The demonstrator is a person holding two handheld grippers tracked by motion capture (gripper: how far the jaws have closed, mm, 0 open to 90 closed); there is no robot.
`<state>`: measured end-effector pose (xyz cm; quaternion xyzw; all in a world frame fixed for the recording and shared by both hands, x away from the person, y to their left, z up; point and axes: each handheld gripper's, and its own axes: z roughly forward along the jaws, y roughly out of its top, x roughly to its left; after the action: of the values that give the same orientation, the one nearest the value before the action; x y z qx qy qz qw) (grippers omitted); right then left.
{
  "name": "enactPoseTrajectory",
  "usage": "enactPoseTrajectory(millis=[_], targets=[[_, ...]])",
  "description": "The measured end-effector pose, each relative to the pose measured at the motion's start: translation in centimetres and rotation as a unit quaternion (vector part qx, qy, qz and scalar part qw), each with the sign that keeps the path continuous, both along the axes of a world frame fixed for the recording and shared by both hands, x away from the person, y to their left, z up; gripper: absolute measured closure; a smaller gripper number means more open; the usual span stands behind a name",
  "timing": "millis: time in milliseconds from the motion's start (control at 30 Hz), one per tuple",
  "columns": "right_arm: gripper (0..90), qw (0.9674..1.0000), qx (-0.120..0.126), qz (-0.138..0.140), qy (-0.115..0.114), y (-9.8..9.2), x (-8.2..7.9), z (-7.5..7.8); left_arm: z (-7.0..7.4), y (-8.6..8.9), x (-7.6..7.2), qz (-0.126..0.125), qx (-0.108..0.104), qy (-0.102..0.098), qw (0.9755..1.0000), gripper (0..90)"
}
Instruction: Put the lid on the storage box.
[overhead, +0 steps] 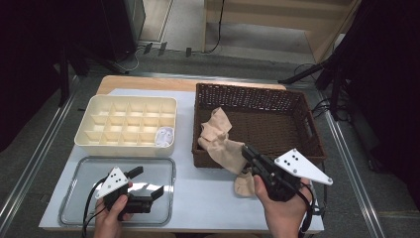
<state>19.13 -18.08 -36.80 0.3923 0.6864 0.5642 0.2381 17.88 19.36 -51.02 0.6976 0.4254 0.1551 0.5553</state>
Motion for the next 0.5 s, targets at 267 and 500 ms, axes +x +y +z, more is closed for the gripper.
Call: enactPoseTrajectory(millis=[267,500], targets=[[88.3,0.9998,-0.002,0.016,0.011,0.6,-2.1,-1.9,0.1,-0.9,-0.1,-0.008,-0.001,-0.001,1.0000,0.0],[88.3,0.9993,0.003,0.025,0.030,0.8,-3.2,-4.8,0.3,-1.2,-0.1,-0.014,-0.007,-0.002,0.9999,0.0]])
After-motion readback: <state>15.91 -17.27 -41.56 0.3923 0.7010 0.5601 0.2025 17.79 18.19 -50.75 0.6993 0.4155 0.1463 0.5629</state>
